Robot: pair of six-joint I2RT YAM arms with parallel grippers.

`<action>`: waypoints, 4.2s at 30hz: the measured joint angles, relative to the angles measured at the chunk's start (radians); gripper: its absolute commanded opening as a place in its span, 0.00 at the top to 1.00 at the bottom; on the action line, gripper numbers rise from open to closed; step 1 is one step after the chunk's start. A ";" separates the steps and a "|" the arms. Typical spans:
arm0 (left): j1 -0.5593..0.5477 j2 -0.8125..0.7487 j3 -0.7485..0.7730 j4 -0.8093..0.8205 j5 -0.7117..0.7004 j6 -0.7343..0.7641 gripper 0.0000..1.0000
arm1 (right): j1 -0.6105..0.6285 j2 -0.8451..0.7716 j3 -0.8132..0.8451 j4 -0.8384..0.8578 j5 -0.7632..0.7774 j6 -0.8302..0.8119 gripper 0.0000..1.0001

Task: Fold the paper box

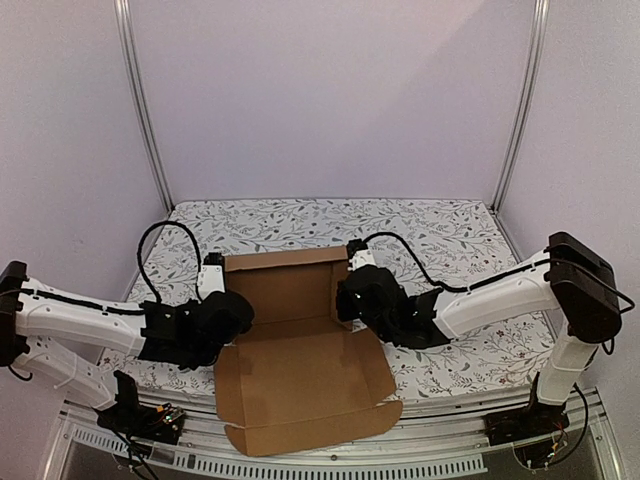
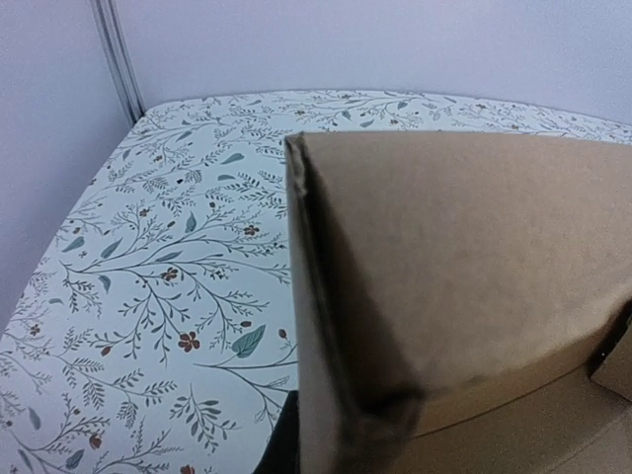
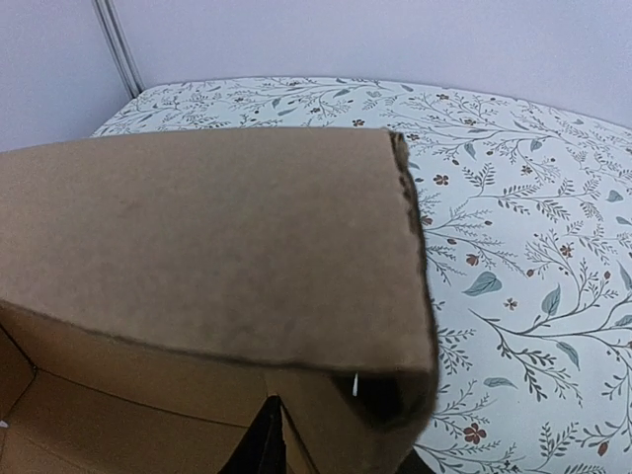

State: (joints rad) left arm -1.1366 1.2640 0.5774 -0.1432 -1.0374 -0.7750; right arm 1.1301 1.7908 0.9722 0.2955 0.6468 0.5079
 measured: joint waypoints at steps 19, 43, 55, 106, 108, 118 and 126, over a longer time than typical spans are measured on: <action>-0.018 -0.002 -0.041 0.014 0.015 -0.060 1.00 | -0.019 0.080 -0.149 0.349 -0.076 -0.029 0.72; -0.026 0.033 -0.042 0.011 0.013 -0.119 1.00 | 0.000 0.268 -0.265 0.900 -0.013 -0.229 0.88; -0.030 0.048 -0.024 -0.006 0.020 -0.139 1.00 | 0.003 0.286 -0.264 0.936 0.061 -0.300 1.00; 0.183 -0.255 0.391 -0.293 0.824 0.355 1.00 | -0.066 0.406 -0.126 1.065 -0.414 -0.533 1.00; 0.213 -0.207 0.402 -0.260 0.880 0.370 1.00 | -0.066 0.406 -0.126 1.067 -0.430 -0.536 1.00; 0.303 0.035 0.490 -0.057 1.175 0.420 1.00 | -0.066 0.434 -0.114 1.076 -0.457 -0.523 1.00; 0.328 0.171 0.496 0.021 1.298 0.424 1.00 | -0.067 0.458 -0.094 1.076 -0.468 -0.509 1.00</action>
State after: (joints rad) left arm -0.8089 1.4353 1.0729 -0.1219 0.2604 -0.3511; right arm 1.0634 2.2486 0.8783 1.3716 0.1787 -0.0010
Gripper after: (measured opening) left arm 0.003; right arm 0.026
